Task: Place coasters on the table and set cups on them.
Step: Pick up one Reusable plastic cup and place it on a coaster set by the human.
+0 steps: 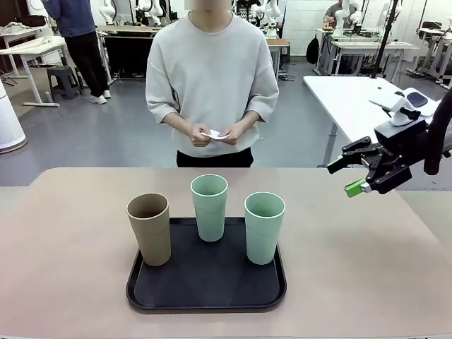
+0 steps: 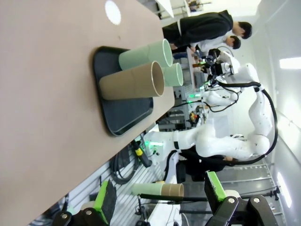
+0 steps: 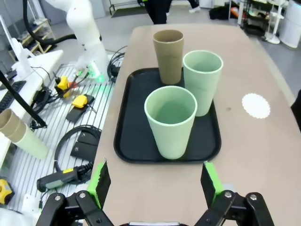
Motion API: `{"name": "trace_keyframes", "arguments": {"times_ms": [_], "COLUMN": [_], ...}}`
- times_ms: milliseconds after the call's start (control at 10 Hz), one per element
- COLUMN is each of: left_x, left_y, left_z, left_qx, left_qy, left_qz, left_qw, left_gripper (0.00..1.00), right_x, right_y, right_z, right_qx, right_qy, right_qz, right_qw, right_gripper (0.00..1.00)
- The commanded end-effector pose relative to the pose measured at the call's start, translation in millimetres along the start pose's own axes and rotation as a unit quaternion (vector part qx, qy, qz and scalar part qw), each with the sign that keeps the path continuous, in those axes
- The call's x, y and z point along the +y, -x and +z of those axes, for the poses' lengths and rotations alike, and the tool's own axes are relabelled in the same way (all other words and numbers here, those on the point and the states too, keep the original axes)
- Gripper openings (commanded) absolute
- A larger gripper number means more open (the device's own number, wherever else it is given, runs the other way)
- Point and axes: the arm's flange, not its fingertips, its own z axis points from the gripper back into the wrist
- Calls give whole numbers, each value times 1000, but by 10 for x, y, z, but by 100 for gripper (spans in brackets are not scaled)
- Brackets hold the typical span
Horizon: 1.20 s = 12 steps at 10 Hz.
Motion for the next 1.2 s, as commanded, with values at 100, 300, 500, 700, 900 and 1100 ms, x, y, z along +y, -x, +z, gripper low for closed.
{"name": "trace_keyframes", "arguments": {"times_ms": [100, 300, 500, 700, 900, 1100], "left_x": [-12, -12, -12, -12, -12, -12], "left_y": [-3, -3, -3, -3, -3, -3], "left_z": [16, 16, 16, 16, 16, 16], "left_qx": [-6, -6, -6, -6, -6, -6], "left_qy": [5, 5, 5, 5, 5, 5], "left_qz": [0, 0, 0, 0, 0, 0], "left_qw": [1000, 1000, 1000, 1000, 1000, 1000], "left_gripper": [100, 100, 100, 100, 100, 100], "right_x": [57, 6, 6, 6, -1, -22], "right_y": [53, 25, 25, 25, 155, 429], "right_z": [83, 30, 30, 30, -54, -250], "right_qx": [9, 5, 5, 5, 6, -30], "right_qy": [14, 4, 4, 4, -22, -30], "right_qz": [10, -1, -1, -1, 36, 66], "right_qw": [1000, 1000, 1000, 1000, 999, 997], "right_gripper": [100, 100, 100, 100, 100, 100]}}
